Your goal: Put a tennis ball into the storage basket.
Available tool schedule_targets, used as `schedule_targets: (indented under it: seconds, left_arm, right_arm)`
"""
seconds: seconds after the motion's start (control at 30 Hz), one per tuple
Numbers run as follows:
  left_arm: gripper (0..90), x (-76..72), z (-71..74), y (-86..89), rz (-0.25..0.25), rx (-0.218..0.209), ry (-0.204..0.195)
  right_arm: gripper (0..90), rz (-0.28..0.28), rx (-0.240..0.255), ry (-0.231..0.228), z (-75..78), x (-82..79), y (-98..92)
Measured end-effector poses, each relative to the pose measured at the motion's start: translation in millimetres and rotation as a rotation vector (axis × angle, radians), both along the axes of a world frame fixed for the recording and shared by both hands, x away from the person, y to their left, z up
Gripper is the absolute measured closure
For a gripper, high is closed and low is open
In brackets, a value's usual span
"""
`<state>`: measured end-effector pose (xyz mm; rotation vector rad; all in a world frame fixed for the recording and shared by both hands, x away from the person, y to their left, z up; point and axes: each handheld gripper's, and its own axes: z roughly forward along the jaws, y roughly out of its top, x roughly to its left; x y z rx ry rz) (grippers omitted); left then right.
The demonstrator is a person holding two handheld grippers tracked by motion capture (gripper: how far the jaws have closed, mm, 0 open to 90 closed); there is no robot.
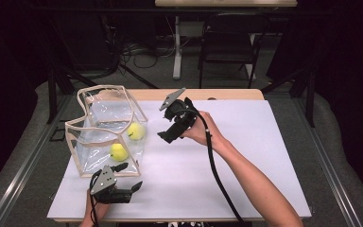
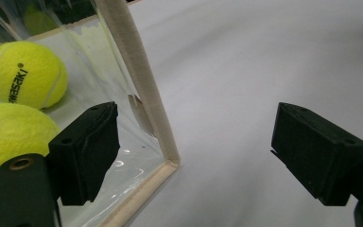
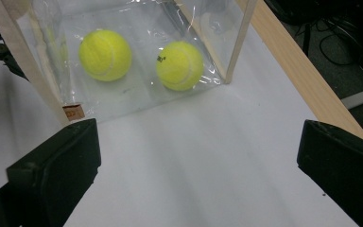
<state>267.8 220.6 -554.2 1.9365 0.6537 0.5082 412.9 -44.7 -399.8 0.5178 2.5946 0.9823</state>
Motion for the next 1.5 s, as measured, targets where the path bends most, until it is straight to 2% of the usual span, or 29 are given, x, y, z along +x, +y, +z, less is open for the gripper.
schedule_targets:
  seconds: [0.63,0.97,1.5]
  left_arm:
    - [16.0,0.2,-0.2,-0.2,0.002,-0.004,0.001]
    - [16.0,0.1,-0.1,-0.3,0.001,0.0,-0.001]
    - [16.0,-0.5,0.3,-0.7,0.002,0.0,-0.001]
  right_arm:
    - [0.1,-0.036,-0.007,0.015,-26.6,-12.8,-30.4]
    - [0.4,-0.055,0.008,0.013,-37.2,-24.9,-44.9]
    - [0.6,-0.099,0.003,0.023,-56.0,-42.4,-73.3]
